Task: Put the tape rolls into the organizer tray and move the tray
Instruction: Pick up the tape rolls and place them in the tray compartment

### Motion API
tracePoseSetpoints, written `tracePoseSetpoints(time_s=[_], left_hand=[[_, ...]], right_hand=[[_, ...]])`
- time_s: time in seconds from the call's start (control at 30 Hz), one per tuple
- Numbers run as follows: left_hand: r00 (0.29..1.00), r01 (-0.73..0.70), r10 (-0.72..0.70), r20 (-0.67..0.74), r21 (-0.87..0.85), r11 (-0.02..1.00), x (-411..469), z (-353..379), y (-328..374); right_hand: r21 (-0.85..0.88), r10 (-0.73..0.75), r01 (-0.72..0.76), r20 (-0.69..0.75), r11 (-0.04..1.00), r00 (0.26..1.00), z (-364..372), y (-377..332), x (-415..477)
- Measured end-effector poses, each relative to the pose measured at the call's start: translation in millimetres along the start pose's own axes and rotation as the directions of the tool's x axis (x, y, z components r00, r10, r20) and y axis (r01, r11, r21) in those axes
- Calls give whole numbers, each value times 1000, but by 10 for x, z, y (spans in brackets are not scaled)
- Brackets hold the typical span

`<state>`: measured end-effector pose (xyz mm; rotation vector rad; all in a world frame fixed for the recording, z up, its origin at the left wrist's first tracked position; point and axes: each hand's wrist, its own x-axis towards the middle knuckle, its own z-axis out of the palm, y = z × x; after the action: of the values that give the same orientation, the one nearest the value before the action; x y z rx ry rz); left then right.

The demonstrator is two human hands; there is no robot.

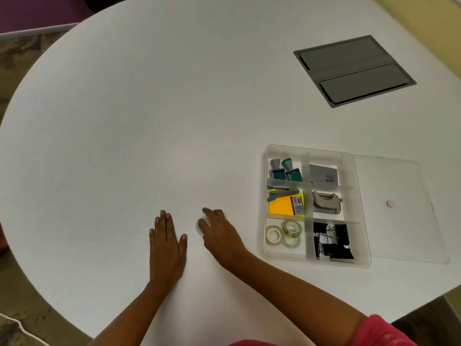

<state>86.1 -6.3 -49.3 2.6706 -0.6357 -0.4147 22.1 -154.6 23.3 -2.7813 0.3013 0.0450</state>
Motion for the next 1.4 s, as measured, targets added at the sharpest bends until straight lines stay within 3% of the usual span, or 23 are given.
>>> tracePoseSetpoints(time_s=[0.2,0.37,0.5,0.97,1.1,1.2,1.3,1.4], left_hand=[[1000,-7,7,-10,-13,1000,-7,3,12],[1000,5,-5,-11,-8,1000,-2,8,34],[1000,28,-28,-6,-6,1000,-2,10,75],[996,85,-85,4,-65,994,-164,-39,259],[996,94,-93,6,-51,994,-227,-61,454],[998,62,-62,26,26,998,-268,-62,647],[998,-6,11,61,-75,997,-311,-58,864],[992,-80,103,74,-271,959,-352,-79,1119]], right_hand=[[189,143,-119,-119,975,983,-491,315,-547],[309,403,-326,-231,894,886,-675,668,-969],[294,510,-448,-181,844,841,-586,866,-1127],[387,562,-516,-5,764,827,-273,978,-1044],[334,518,-462,-99,822,850,-316,1005,-1113],[393,536,-469,-75,791,841,-385,930,-1154],[376,565,-479,-161,793,809,-453,934,-1220],[247,566,-511,-279,823,776,-524,999,-1318]])
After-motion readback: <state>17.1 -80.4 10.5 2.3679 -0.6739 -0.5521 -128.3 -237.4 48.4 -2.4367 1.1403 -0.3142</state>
